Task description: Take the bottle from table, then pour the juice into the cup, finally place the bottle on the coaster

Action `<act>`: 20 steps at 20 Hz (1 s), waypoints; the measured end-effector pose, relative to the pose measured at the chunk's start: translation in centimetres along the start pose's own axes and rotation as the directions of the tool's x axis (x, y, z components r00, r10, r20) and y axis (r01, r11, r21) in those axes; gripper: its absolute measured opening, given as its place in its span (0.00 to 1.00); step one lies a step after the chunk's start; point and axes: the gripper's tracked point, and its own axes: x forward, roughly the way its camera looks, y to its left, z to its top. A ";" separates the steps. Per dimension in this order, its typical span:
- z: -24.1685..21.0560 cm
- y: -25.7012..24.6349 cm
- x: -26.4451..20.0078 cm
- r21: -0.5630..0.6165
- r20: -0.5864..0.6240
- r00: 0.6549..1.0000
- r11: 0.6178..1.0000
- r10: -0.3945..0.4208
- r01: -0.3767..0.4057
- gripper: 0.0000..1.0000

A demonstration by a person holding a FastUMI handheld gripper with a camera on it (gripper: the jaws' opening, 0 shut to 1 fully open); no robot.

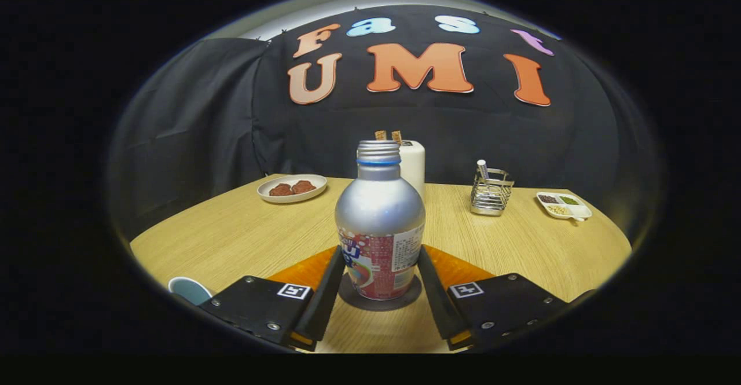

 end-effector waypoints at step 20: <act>-0.7 -0.1 -0.8 -0.003 -0.009 1.000 1.000 -0.027 0.027 0.89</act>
